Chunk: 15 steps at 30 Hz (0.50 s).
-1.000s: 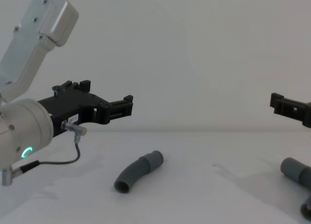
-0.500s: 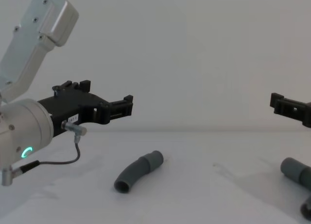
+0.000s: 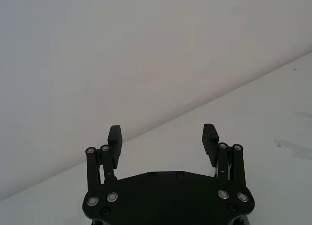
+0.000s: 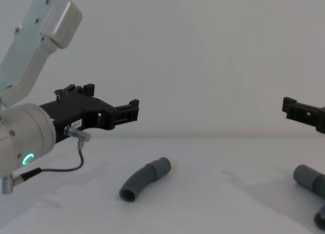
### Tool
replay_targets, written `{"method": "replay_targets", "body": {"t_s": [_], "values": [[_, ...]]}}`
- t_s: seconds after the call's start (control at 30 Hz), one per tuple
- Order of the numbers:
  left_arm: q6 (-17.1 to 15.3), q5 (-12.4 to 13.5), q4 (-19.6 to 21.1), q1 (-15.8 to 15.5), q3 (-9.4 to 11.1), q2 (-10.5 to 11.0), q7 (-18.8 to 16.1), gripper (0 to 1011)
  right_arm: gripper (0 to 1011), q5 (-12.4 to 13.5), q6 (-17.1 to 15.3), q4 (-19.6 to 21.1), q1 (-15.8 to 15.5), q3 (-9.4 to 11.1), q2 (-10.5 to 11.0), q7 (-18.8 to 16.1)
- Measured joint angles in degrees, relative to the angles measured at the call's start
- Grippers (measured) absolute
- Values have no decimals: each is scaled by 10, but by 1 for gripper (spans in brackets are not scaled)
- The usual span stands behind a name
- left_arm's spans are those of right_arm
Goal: Use both hands to pick up one end of the pipe from the table, align the ends, and insert them.
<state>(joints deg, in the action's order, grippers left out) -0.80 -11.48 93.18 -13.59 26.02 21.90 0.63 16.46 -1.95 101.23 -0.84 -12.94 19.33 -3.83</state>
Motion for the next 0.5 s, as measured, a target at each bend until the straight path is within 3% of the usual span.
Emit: {"method": "replay_targets", "body": {"t_s": [0.5], "values": [[-15,-8,0,-4,-1,0,14,1001,1004,0,0,0,0,0,0,0]]}}
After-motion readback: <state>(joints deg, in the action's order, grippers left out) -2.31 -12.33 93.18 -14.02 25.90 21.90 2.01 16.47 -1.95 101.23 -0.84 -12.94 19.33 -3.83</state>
